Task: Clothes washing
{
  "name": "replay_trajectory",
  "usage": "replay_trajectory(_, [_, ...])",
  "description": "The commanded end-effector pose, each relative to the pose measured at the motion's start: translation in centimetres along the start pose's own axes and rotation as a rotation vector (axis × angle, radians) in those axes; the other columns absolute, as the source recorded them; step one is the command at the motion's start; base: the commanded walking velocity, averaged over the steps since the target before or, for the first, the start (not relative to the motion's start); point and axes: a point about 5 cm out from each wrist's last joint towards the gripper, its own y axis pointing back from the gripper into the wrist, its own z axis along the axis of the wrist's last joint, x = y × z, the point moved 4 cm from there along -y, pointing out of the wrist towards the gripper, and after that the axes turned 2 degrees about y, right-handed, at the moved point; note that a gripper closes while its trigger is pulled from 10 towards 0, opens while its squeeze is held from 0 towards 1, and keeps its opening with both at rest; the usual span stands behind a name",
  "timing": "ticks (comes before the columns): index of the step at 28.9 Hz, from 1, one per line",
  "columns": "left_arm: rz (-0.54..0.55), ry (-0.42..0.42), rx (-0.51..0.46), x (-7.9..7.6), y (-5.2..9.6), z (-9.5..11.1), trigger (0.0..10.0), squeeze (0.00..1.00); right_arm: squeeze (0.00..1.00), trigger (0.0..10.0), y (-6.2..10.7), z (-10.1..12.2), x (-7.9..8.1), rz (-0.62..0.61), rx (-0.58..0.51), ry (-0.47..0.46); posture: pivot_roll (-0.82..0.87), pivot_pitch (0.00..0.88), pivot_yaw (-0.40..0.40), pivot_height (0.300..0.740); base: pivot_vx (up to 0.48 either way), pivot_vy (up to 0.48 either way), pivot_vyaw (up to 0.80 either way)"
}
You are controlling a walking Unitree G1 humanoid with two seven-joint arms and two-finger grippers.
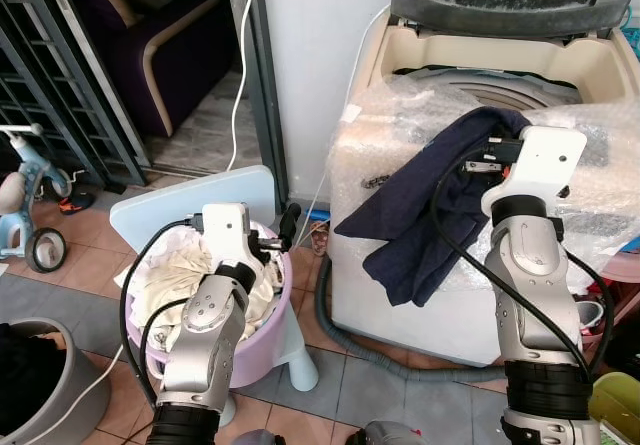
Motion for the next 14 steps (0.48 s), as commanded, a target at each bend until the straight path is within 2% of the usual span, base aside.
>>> replay_trajectory(1, [0.029, -0.03, -0.023, 0.3, -0.2, 0.5, 10.0, 0.0, 0.0, 10.0, -0.2, 0.8, -0.2, -0.005, -0.031, 0.0, -0.12, 0.047, 0.062, 0.74, 0.0, 0.0, 0.0])
replay_trajectory(5, [0.104, -0.095, -0.06, 1.2, -0.4, 1.0, 10.0, 0.0, 0.0, 10.0, -0.2, 1.2, 0.1, 0.016, -0.053, 0.013, -0.12, 0.047, 0.064, 0.74, 0.0, 0.0, 0.0])
replay_trajectory(7, [0.02, -0.041, -0.072, 0.4, -0.3, 1.7, 10.0, 0.0, 0.0, 10.0, -0.1, 1.5, 0.6, 0.037, -0.072, 0.029, -0.12, 0.053, 0.067, 0.74, 0.0, 0.0, 0.0])
replay_trajectory(11, [-0.007, -0.039, -0.093, 0.0, -0.3, 2.2, 10.0, 0.0, 0.0, 10.0, -0.2, 1.8, 0.8, 0.051, -0.084, 0.026, -0.12, 0.057, 0.07, 0.74, 0.205, 0.0, 0.0])
replay_trajectory(14, [-0.001, -0.038, -0.101, 0.0, -0.4, 2.4, 10.0, 0.0, 0.0, 10.0, -0.3, 2.4, 1.1, 0.064, -0.111, 0.027, -0.12, 0.068, 0.071, 0.74, 0.338, 0.0, -0.8])
